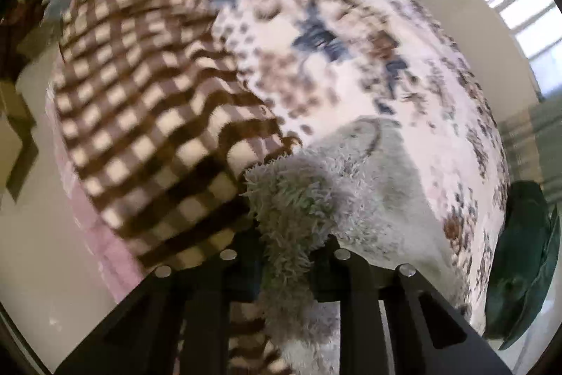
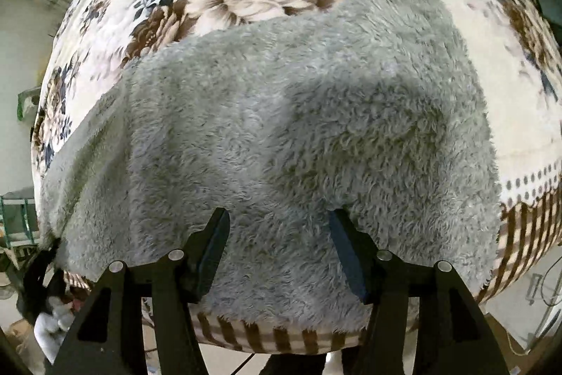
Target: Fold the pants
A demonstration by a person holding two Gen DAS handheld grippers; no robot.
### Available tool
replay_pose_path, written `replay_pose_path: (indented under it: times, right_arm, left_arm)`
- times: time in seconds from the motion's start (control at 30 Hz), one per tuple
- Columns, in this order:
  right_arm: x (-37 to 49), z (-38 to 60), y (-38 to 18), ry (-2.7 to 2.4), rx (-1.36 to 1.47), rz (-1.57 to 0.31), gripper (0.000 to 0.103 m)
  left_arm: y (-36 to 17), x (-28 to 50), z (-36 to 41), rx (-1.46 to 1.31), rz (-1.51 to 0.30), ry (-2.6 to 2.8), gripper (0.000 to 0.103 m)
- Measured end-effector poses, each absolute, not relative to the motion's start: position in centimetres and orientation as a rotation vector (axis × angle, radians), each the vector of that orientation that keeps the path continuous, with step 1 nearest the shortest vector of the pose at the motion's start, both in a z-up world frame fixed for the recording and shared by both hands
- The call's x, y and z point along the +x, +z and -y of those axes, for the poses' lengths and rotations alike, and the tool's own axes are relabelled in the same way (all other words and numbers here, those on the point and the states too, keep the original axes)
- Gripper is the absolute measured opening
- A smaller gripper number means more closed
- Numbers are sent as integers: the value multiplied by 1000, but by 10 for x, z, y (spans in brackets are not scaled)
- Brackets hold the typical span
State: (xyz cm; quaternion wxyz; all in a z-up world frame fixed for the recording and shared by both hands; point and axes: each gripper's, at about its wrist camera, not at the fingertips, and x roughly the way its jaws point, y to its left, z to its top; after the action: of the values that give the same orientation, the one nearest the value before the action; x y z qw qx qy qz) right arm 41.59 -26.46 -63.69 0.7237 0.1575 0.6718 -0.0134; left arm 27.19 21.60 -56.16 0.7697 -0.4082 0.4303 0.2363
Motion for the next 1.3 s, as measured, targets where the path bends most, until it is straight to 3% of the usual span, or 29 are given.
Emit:
replay_pose_path:
  times: [0.03, 0.1, 0.17, 0.2, 0.47, 0.7, 0.87, 1.13, 1.23, 1.3]
  right_arm:
    - [414, 269, -637, -19, 362, -1478, 62]
    - [418, 263, -638, -2, 362, -1469, 74]
    - [416, 266, -630, 19, 354, -1442, 98]
    - [416, 268, -626, 28, 352, -1432, 100]
    - [410, 312, -598, 78, 391, -1389, 101]
    - [394, 395, -588, 12, 510, -1351, 101]
    - [369, 469, -594, -92, 582, -1339, 101]
    - [323, 570, -616, -242, 671, -1338, 101]
    - [311, 595, -618, -233, 747, -1311, 101]
    - [309, 603, -618, -196, 815, -1285, 101]
  left_arm:
    - [-551, 267, -212, -877, -918, 512, 15]
    - [-532, 263, -206, -852, -894, 517, 13]
    - [-511, 259, -198, -834, -857, 505, 10]
    - [-502, 260, -192, -812, -845, 501, 10]
    - [-413, 284, -104, -624, -737, 355, 10]
    - [-345, 304, 64, -460, -701, -1, 10]
    - [-363, 308, 194, -353, -806, -221, 10]
    - [-457, 315, 329, -40, -1100, -401, 14]
    - [-460, 311, 339, -5, -1149, -459, 42]
    - [-449, 308, 334, -54, -1136, -495, 75]
